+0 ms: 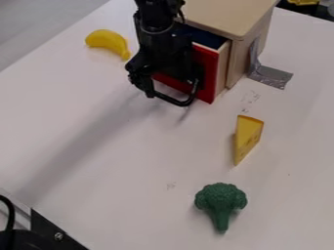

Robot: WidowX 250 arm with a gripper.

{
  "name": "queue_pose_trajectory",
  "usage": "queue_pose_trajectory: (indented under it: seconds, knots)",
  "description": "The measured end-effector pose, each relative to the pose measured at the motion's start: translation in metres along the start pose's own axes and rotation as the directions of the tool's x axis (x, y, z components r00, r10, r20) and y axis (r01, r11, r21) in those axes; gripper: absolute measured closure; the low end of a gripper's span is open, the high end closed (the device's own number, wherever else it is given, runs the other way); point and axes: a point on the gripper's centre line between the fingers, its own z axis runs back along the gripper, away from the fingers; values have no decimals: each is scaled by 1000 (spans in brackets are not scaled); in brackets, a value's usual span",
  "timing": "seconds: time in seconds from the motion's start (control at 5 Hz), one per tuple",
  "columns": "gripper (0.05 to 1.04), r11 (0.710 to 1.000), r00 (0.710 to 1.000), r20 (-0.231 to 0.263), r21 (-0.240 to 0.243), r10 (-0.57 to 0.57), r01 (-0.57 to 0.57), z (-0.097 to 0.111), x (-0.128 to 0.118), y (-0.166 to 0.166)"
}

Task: Close the drawer

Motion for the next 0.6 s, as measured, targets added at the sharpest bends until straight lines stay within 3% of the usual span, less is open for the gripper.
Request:
queue_pose_trajectory:
  seconds: [0.6]
  knots:
    - [83,999,999,33,-6,33,-33,-6,16,-17]
